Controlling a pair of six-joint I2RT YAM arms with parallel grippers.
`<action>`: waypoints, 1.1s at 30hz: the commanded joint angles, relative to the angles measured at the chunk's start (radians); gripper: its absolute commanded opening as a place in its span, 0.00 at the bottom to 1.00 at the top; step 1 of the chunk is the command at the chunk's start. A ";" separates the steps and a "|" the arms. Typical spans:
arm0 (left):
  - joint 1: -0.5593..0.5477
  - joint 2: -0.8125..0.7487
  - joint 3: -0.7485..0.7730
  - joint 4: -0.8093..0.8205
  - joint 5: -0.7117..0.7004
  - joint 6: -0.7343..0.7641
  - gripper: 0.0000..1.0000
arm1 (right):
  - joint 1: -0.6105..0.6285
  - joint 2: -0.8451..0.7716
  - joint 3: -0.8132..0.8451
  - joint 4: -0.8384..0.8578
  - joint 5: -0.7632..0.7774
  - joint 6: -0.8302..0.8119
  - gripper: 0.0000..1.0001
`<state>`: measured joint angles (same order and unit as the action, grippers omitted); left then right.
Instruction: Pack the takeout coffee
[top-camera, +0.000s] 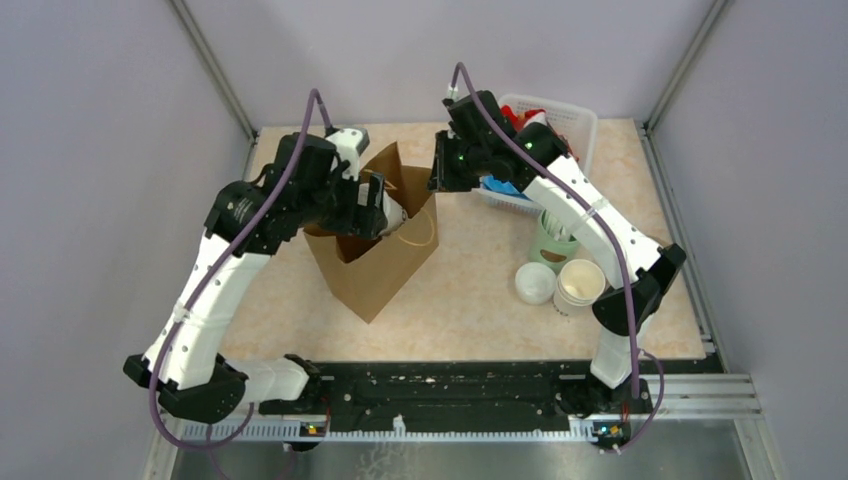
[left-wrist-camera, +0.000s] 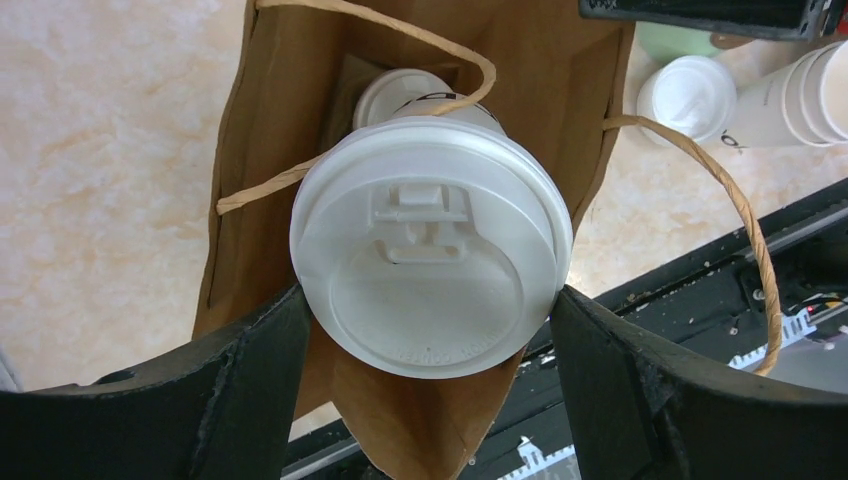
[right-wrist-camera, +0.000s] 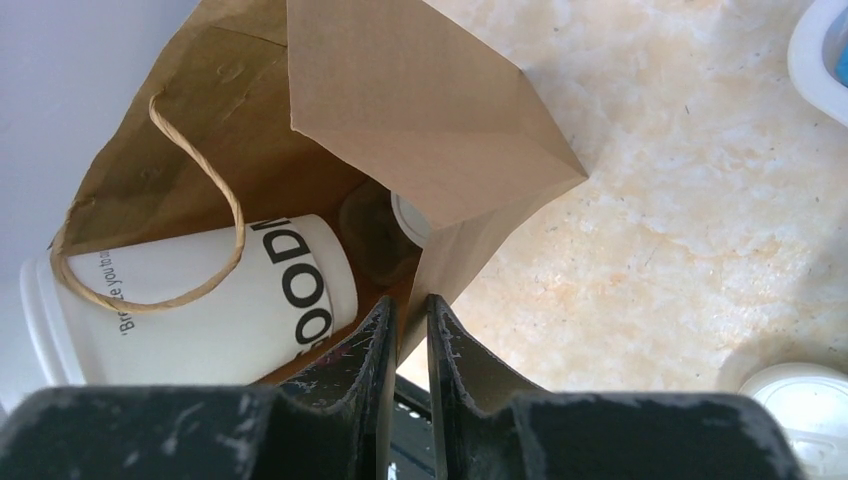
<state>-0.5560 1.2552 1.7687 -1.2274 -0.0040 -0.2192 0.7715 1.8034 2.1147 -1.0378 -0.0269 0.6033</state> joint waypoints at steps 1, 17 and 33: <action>-0.067 0.012 0.009 -0.026 -0.114 -0.026 0.60 | 0.010 -0.010 0.039 0.033 -0.012 -0.013 0.16; -0.105 -0.059 -0.252 0.130 -0.196 -0.036 0.58 | 0.011 -0.083 -0.073 0.286 -0.101 -0.133 0.12; -0.105 -0.051 -0.200 0.049 -0.202 -0.107 0.55 | 0.147 -0.118 -0.049 0.287 0.254 -0.250 0.16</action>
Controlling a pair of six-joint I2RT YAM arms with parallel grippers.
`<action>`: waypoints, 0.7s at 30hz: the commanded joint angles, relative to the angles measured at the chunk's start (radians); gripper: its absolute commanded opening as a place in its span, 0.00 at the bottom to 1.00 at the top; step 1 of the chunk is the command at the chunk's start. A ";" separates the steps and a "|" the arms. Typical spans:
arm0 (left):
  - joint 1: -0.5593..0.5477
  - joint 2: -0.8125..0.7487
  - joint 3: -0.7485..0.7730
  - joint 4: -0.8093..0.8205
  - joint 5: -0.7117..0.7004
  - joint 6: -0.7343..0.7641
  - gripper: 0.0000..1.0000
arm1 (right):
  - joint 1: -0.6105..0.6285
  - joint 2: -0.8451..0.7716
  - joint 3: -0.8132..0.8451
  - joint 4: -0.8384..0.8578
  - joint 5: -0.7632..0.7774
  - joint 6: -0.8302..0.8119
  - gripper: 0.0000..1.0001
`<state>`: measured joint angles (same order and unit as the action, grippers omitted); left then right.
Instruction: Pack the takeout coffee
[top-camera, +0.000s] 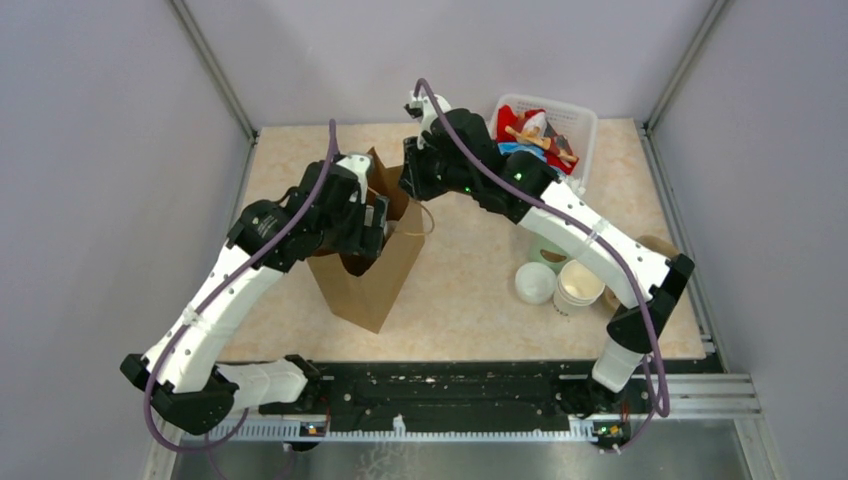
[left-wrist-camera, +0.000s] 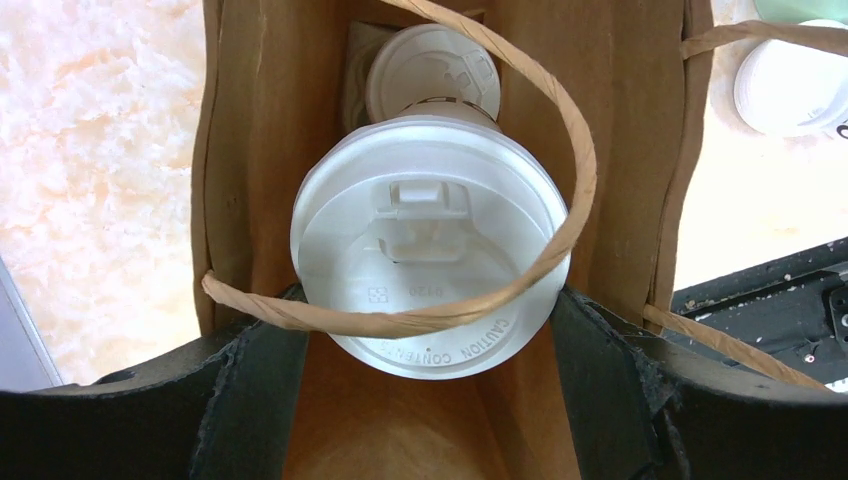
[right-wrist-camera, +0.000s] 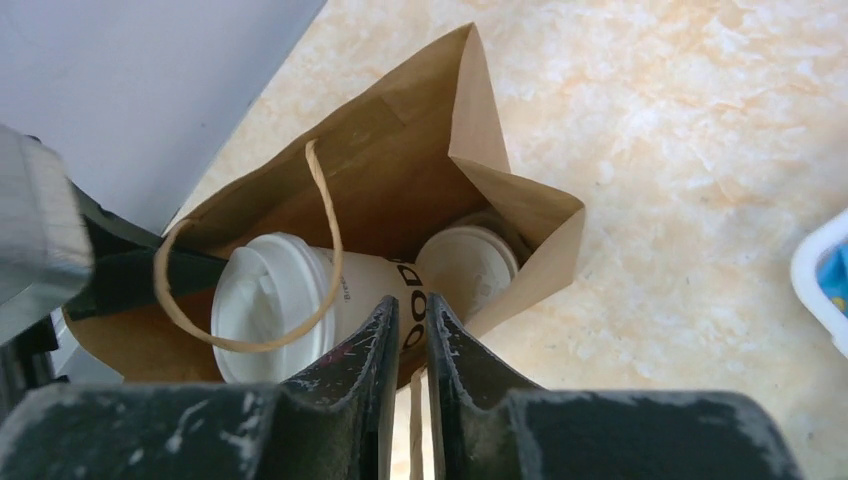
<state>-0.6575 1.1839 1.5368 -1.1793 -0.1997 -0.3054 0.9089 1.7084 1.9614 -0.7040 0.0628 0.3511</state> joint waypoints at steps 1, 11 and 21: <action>-0.004 0.025 0.030 -0.003 -0.004 -0.026 0.54 | 0.010 -0.015 0.122 -0.085 0.176 0.013 0.17; -0.004 -0.028 -0.032 0.035 -0.001 -0.040 0.53 | -0.054 0.137 0.391 -0.277 -0.068 -0.382 0.66; -0.002 -0.060 -0.060 0.049 -0.004 -0.060 0.53 | -0.110 0.269 0.497 -0.251 -0.333 -0.547 0.74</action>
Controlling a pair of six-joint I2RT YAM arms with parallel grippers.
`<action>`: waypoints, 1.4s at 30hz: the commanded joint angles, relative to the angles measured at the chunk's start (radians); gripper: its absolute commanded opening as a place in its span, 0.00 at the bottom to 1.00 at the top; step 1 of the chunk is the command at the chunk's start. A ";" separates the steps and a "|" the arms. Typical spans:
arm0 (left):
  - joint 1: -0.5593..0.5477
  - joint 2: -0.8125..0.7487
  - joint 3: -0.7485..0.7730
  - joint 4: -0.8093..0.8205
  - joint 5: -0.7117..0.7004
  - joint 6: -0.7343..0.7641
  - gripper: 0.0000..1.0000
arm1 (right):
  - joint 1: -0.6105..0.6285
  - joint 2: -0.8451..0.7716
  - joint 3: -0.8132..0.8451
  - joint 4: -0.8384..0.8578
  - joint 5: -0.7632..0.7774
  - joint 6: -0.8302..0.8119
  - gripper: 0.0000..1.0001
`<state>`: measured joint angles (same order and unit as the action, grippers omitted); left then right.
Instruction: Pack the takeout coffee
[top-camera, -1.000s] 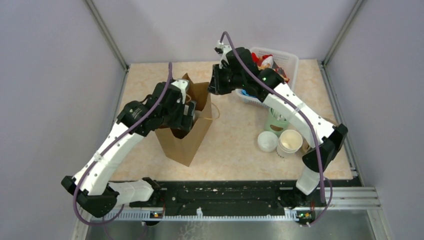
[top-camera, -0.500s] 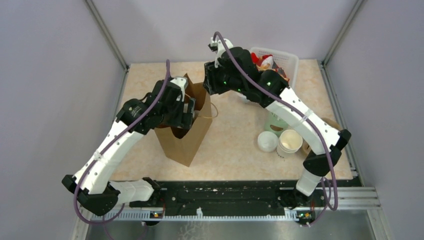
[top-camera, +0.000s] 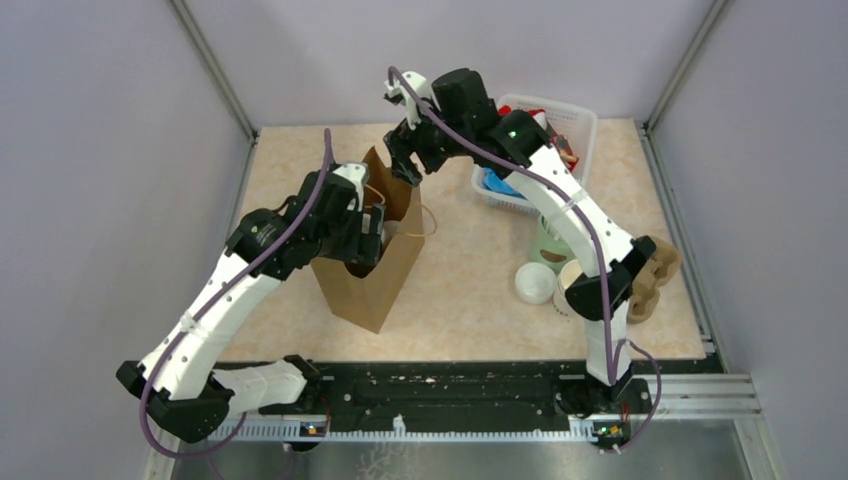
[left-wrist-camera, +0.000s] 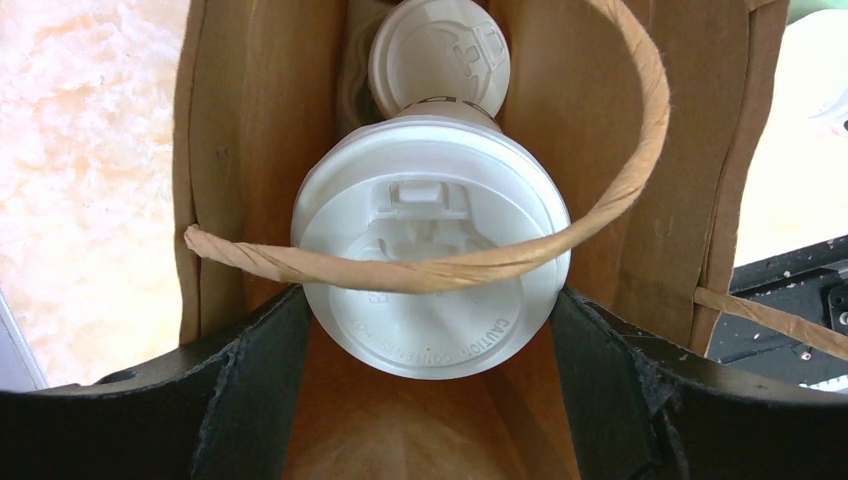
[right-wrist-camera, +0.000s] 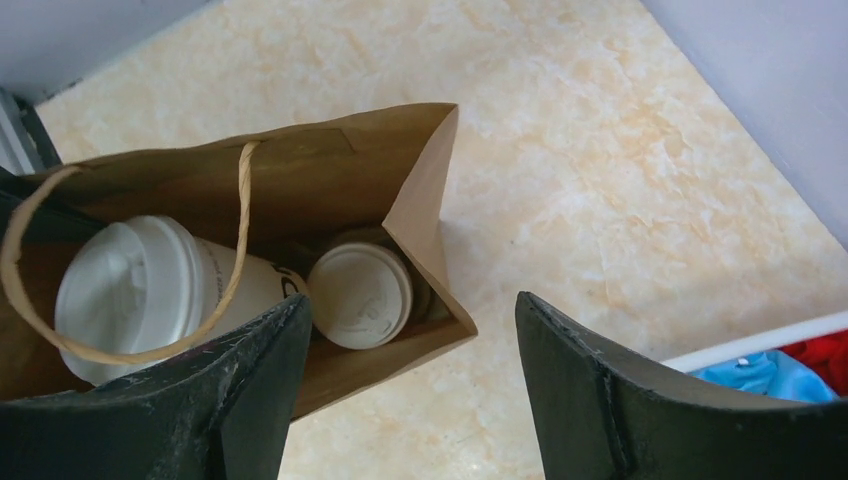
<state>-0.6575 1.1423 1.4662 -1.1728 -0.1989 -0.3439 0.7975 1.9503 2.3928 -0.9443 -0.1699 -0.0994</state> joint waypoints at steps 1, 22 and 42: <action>-0.002 -0.013 0.018 0.042 -0.005 -0.030 0.53 | 0.001 0.033 0.066 -0.010 -0.095 -0.106 0.73; -0.002 0.014 0.063 -0.045 -0.038 -0.074 0.52 | 0.049 0.124 0.050 0.083 0.086 -0.221 0.60; -0.003 0.019 0.069 -0.068 -0.024 -0.052 0.52 | 0.084 0.128 0.017 0.110 0.134 -0.334 0.37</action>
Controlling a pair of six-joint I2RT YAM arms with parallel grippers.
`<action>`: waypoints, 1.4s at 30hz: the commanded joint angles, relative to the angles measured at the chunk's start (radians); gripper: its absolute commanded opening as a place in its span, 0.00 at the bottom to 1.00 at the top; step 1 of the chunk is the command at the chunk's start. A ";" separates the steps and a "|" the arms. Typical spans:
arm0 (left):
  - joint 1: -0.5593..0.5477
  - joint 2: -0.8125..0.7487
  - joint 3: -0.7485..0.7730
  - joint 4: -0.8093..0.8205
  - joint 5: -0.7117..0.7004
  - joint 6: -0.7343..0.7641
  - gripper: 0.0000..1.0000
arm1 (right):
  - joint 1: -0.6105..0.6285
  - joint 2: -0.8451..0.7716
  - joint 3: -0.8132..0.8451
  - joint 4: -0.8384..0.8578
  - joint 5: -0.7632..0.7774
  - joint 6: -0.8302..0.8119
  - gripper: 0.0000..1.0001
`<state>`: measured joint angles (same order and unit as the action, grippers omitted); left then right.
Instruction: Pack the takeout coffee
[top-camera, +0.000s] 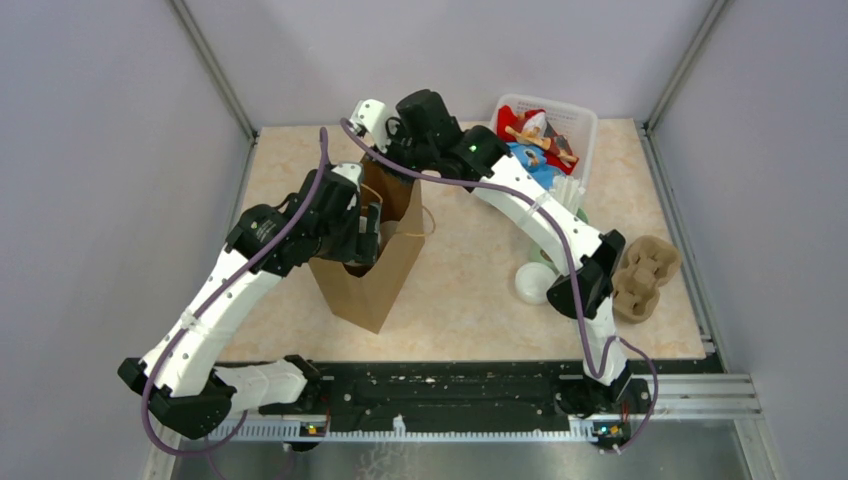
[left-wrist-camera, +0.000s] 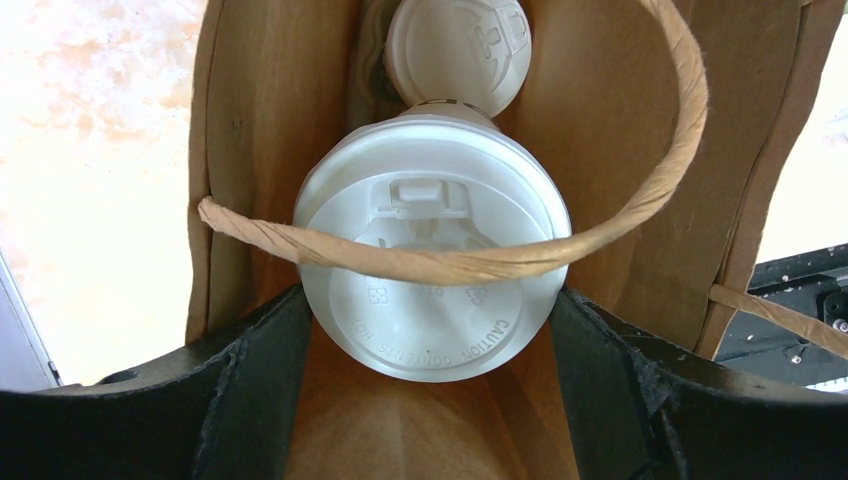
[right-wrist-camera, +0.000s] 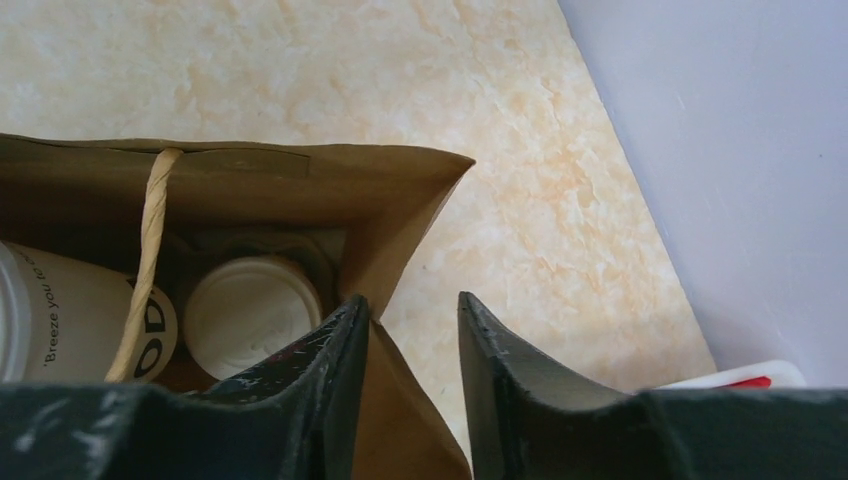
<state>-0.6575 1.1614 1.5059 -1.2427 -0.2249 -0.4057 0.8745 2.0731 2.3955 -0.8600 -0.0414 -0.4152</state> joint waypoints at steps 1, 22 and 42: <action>-0.002 0.000 0.029 0.002 0.003 0.012 0.52 | 0.007 0.004 0.022 0.026 0.006 -0.014 0.32; -0.002 0.024 0.041 -0.016 0.047 0.028 0.49 | 0.043 -0.196 -0.077 0.124 0.177 0.037 0.00; -0.002 -0.037 -0.108 0.080 -0.047 -0.085 0.47 | 0.053 -0.365 -0.375 0.463 0.191 -0.017 0.00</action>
<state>-0.6575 1.1667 1.4269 -1.2381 -0.2333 -0.4557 0.9161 1.7657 1.9892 -0.5327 0.1360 -0.4255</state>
